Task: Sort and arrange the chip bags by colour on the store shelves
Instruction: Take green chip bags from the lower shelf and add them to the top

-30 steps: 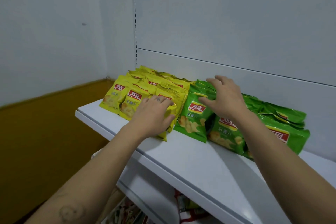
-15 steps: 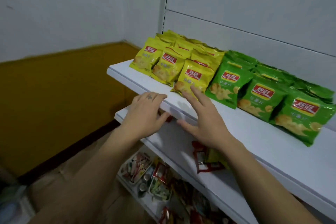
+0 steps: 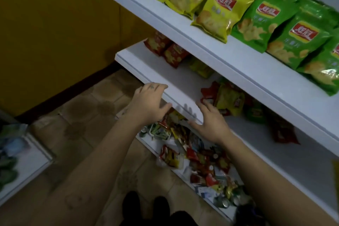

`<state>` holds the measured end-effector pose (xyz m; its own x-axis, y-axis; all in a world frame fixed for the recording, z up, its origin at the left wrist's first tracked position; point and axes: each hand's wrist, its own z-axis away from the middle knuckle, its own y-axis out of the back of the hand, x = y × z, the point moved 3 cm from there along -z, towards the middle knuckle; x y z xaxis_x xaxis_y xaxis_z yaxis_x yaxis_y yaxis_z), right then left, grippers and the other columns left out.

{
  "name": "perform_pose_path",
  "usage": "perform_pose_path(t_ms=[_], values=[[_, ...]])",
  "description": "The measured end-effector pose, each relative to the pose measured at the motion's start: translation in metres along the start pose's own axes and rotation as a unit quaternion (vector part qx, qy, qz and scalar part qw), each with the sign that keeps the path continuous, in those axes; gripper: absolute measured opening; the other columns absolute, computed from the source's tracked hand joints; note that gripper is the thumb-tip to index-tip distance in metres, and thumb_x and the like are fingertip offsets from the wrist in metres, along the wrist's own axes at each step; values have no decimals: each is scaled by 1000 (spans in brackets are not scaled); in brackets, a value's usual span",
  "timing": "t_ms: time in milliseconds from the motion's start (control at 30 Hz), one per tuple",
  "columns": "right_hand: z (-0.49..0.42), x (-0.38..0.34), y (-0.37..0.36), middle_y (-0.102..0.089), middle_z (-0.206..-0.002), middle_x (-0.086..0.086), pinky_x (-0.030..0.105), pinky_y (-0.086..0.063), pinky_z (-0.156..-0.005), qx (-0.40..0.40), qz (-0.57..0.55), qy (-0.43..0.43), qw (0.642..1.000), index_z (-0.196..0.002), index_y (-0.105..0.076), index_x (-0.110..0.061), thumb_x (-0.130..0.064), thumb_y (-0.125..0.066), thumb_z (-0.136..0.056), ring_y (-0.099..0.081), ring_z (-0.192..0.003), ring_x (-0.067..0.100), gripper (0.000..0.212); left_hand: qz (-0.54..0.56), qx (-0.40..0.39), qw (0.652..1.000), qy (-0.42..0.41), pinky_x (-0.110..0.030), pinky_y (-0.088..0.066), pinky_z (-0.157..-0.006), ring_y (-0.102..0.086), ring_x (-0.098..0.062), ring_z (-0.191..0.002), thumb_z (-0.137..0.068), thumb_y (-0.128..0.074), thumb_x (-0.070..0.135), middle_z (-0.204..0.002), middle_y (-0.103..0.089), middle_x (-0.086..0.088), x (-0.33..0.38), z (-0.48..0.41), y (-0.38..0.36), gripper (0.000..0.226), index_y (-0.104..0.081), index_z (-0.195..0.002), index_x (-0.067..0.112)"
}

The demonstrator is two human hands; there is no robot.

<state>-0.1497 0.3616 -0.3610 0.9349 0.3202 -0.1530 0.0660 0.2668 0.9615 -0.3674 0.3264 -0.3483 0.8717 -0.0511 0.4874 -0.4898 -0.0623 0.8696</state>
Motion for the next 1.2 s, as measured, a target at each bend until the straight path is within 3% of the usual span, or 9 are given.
perform_pose_path(t_ms=[233,333,467,600,733,867,967,1200], values=[[-4,72,-36,-28,-156,5,40,-29,-112,-21,-32,-84,996,-146,-35,-25,-53,-56,-88,-22,-144,25,68,52,-46,998,1,-44,-28,-108,-29,-24,-138,-93,-50,48,-148,-39,-3,15,-9,-69,62,-33,-145,20],[-10,111,-41,-36,-150,8,38,-33,-110,-12,-51,-130,990,-144,-39,-17,-45,-60,-88,-30,-139,26,66,66,-49,997,-7,-44,-28,-108,-28,-23,-139,-93,-50,47,-148,-38,-3,30,-19,-95,61,-33,-145,20],[-13,172,-44,-44,-146,10,35,-39,-102,3,-64,-223,973,-142,-41,-14,-40,-61,-90,-45,-130,29,62,79,-75,994,-19,-44,-29,-109,-29,-24,-138,-93,-51,44,-149,-38,-5,60,-30,-128,61,-33,-145,19],[-19,232,-51,-41,-148,5,30,-34,-106,-5,-131,-315,940,-142,-42,-18,-38,-61,-90,-41,-133,25,59,87,-105,990,-37,-45,-33,-108,-32,-26,-136,-93,-52,43,-146,-41,-6,92,-35,-160,58,-36,-143,19],[-36,265,-60,-43,-146,8,39,-39,-106,-17,-119,-304,945,-144,-40,-18,-42,-59,-89,-43,-130,29,62,114,-111,986,-39,-45,-35,-107,-33,-28,-135,-93,-55,40,-145,-43,-8,119,-36,-182,59,-36,-144,17],[-60,283,-81,-19,-159,11,51,-30,-111,-60,-45,-262,962,-150,-26,-32,-56,-51,-89,-25,-141,35,70,145,-113,982,-32,-47,-37,-105,-36,-30,-133,-92,-58,38,-143,-45,-10,132,-37,-198,58,-40,-142,14],[-72,289,-91,-3,-161,12,53,-22,-114,-87,-36,-273,958,-152,-21,-28,-58,-47,-91,-13,-145,36,73,134,-131,982,-7,-44,-35,-108,-33,-27,-135,-94,-55,40,-147,-41,-7,134,-37,-207,58,-36,-144,18],[-58,286,-94,-23,-155,13,46,-31,-110,-66,-45,-230,970,-151,-22,-16,-48,-43,-96,-30,-138,35,67,111,-142,984,12,-43,-33,-107,-29,-30,-138,-95,-53,40,-148,-40,-11,140,-34,-213,58,-34,-146,18]])
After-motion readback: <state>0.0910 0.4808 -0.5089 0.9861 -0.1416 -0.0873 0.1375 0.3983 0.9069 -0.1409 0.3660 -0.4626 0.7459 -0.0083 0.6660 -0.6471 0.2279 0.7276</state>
